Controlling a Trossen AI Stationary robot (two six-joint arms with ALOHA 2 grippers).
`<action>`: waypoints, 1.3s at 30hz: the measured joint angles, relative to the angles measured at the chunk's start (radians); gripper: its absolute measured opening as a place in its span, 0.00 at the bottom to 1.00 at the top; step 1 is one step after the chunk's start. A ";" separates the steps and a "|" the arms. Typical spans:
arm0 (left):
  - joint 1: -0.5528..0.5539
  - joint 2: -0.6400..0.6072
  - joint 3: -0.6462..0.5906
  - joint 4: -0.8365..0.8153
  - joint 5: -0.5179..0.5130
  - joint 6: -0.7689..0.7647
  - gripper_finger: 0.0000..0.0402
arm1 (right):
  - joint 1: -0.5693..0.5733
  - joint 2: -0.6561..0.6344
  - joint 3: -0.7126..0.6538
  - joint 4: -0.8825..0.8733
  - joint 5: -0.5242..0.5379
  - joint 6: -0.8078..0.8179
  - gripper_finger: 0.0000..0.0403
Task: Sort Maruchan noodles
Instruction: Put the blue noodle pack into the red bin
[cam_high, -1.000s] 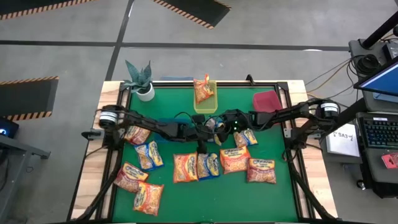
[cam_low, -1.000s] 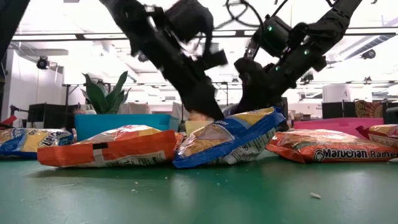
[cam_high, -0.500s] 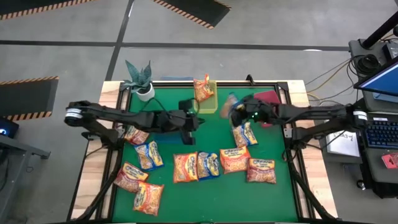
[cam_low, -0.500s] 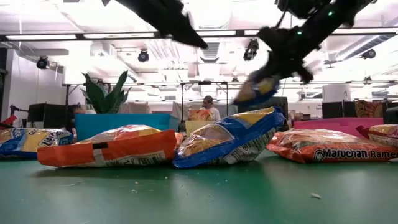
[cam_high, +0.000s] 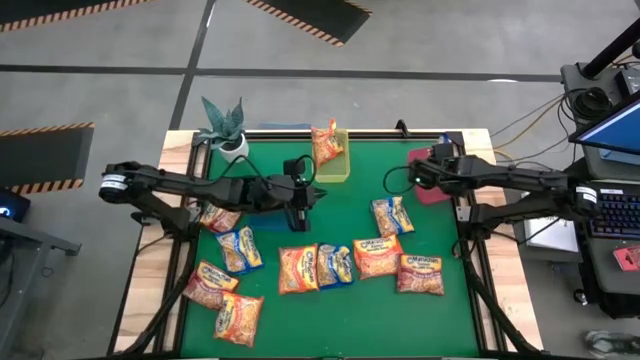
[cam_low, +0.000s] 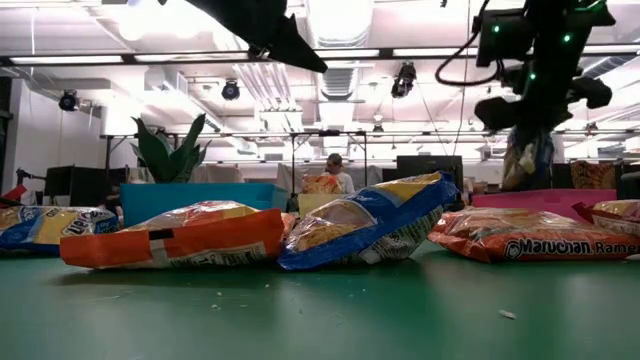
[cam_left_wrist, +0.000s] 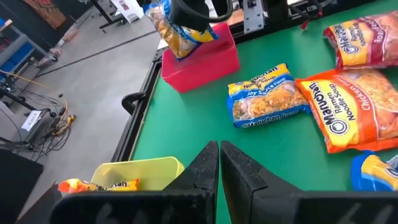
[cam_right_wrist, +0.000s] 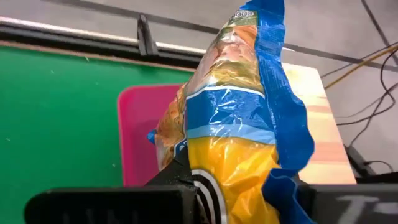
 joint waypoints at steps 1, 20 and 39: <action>0.000 0.000 0.000 0.000 0.000 0.004 0.00 | 0.000 0.009 -0.004 0.006 0.005 -0.006 0.09; 0.000 -0.001 0.000 -0.002 0.000 0.011 0.00 | 0.002 0.339 -0.038 0.234 0.145 -0.158 0.09; 0.000 -0.002 0.000 0.008 0.000 0.007 0.00 | 0.003 0.481 -0.038 0.277 0.139 -0.154 0.37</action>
